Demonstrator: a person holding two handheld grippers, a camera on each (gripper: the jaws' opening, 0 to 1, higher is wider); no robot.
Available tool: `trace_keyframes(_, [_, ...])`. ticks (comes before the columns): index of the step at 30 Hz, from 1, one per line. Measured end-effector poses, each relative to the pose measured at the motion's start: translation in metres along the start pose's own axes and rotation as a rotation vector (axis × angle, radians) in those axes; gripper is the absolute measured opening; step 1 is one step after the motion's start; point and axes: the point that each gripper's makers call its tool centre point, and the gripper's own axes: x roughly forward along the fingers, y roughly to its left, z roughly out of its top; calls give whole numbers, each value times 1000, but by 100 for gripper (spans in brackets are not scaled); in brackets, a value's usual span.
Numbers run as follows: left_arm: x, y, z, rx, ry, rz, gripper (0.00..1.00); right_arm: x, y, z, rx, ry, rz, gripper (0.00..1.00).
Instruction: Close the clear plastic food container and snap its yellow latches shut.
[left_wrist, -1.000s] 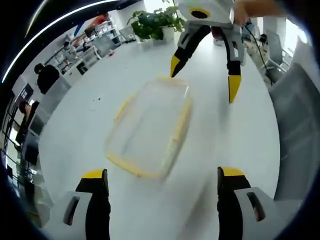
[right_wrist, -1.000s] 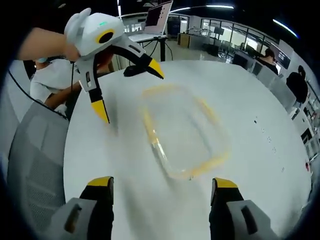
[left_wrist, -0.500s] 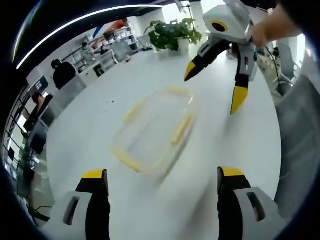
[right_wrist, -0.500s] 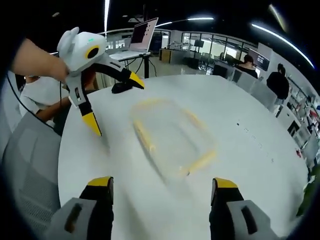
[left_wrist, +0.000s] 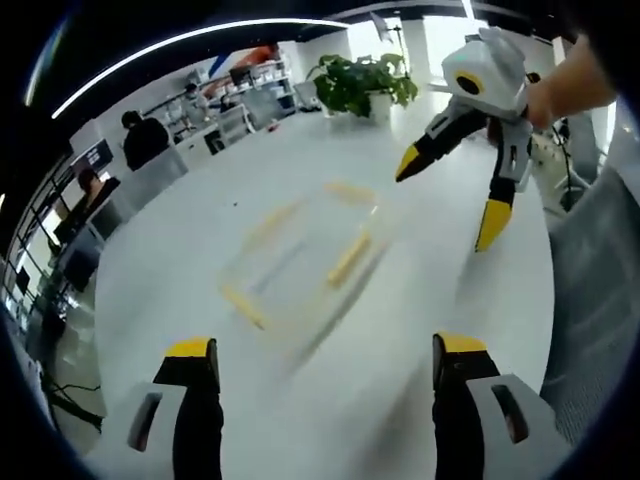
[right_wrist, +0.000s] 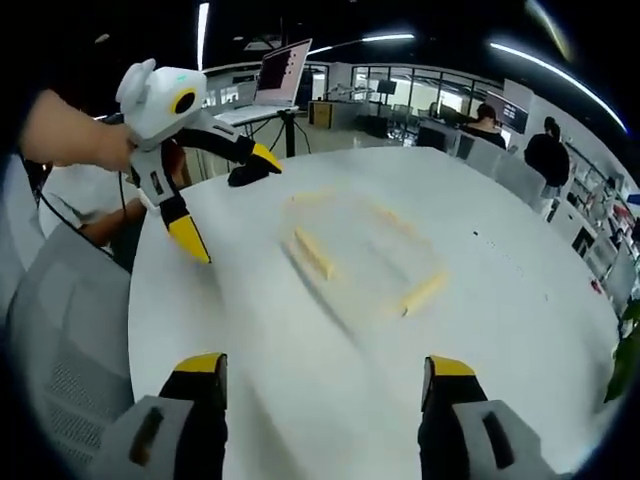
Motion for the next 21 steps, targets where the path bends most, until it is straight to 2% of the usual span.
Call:
trace_keyframes(3, [-4,-4,-6,-25,-7,8,86,-3,2,1,29,-29,-20,79])
trace_keyframes(7, [-8,-11,-18,-35,6,10,86,-8,7,-6,41,-32,-30,78])
trace_keyframes(21, [-26,-26,-29,-89,-11,36,85,-32,17,-22,74,-91,-101,77])
